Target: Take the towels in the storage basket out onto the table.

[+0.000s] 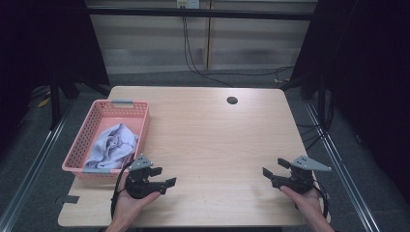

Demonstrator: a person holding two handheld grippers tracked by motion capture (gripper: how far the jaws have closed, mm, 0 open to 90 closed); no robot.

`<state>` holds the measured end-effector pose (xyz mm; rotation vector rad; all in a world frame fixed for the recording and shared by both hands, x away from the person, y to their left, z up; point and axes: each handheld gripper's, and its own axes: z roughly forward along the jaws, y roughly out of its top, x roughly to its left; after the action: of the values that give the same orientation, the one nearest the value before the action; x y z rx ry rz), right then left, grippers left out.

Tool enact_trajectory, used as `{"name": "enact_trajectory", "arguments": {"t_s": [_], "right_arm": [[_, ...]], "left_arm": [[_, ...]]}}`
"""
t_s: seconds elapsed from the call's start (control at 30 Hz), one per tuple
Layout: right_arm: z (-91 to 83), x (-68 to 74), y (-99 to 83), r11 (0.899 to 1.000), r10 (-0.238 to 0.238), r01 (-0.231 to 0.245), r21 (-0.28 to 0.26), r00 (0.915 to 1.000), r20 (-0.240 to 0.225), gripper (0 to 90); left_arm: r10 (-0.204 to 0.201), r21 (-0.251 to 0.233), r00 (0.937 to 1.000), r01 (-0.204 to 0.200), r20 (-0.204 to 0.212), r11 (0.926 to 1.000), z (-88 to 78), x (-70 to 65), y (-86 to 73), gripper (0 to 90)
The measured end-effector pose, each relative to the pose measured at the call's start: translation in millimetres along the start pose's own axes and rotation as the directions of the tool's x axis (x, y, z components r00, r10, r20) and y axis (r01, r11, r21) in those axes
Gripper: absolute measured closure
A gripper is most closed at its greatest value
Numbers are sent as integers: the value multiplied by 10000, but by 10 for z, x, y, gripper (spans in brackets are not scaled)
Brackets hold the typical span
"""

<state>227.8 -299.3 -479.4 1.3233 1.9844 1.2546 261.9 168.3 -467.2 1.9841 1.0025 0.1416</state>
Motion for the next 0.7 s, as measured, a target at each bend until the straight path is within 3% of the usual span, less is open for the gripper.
{"name": "enact_trajectory", "arguments": {"t_s": [0.07, 0.13, 0.2, 0.27, 0.3, 0.37, 0.43, 0.47, 0.53, 0.57, 0.7], "right_arm": [[3, 5, -4, 9994, 1, 7, 338, 9997, -243, 257], [10, 2, -4, 9984, 42, -14, 566, 9988, -491, 253], [6, -14, 2, 9976, 227, -179, 673, 9972, -706, 259], [2, -33, 3, 9967, 324, -265, 771, 9966, -754, 260], [-3, -35, 5, 9967, 284, -226, 776, 9968, -745, 260], [-8, -34, 12, 9969, 375, -317, 718, 9960, -815, 260], [-10, -16, 15, 9970, 302, -240, 741, 9961, -834, 256], [-13, -6, 10, 9971, 233, -179, 734, 9970, -735, 256], [-25, -2, 3, 9965, 282, -213, 815, 9960, -851, 257], [-37, 2, 3, 9958, 290, -213, 893, 9960, -849, 265], [-61, 16, 5, 9959, 222, -137, 889, 9951, -961, 264]], "left_arm": [[-54, 37, 9999, 54, 87, 10000, -1, 0, 0, 269], [-62, -19, 10000, 62, -77, 10000, -10, -10, -3, 260], [137, 156, 9980, -128, -614, 9998, -7, -32, -12, 247], [10, 406, 9981, 14, -613, 9992, 8, -42, -16, 205], [35, 429, 9982, -9, -605, 9991, 1, -46, -17, 235], [9, 454, 9999, -1, -161, 9990, -16, -46, -7, 258], [30, 464, 9966, -68, 819, 9989, -30, -45, 16, 273], [-24, 391, 9964, -9, 849, 9992, -40, -51, 25, 301], [-192, 209, 9966, 176, 802, 9996, -71, -59, 61, 248], [-105, 169, 9951, 89, 980, 9998, -92, -58, 78, 248], [143, 14, 9949, -145, 998, 9999, -198, -56, 138, 247]]}}
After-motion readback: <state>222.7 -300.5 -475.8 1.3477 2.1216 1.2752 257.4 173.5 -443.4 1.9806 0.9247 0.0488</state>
